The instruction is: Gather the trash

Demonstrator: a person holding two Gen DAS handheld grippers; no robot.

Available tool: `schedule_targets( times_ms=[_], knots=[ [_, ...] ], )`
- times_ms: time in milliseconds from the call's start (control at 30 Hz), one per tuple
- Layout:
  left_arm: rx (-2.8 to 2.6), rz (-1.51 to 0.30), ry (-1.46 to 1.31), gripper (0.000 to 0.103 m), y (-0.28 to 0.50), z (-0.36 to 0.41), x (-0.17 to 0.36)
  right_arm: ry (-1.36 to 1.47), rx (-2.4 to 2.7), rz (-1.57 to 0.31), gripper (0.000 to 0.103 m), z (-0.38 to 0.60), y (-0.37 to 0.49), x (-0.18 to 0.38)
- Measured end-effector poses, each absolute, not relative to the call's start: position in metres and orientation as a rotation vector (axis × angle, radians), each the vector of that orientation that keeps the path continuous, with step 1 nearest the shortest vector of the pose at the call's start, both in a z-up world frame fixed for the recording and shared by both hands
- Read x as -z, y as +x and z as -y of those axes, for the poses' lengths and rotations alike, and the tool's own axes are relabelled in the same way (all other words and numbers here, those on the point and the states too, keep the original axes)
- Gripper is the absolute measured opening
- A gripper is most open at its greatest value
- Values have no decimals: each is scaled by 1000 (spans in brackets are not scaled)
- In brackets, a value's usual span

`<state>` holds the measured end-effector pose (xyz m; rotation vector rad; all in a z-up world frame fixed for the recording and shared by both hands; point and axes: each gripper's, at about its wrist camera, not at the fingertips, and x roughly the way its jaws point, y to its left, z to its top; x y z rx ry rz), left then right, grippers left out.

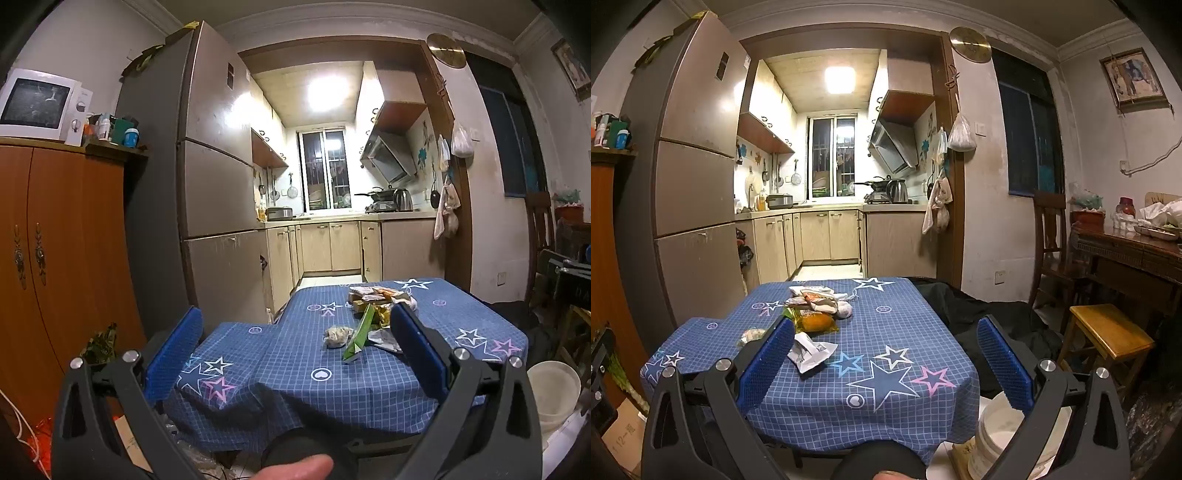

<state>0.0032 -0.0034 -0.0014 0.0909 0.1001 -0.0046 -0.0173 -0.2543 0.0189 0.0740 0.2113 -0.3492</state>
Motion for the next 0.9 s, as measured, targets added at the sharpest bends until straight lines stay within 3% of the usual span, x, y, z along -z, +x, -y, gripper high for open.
schedule_targets(
  times_ms=[900],
  knots=[
    [-47, -151, 99, 98, 8, 1, 5, 75, 349, -204, 99, 256, -23, -16]
  ],
)
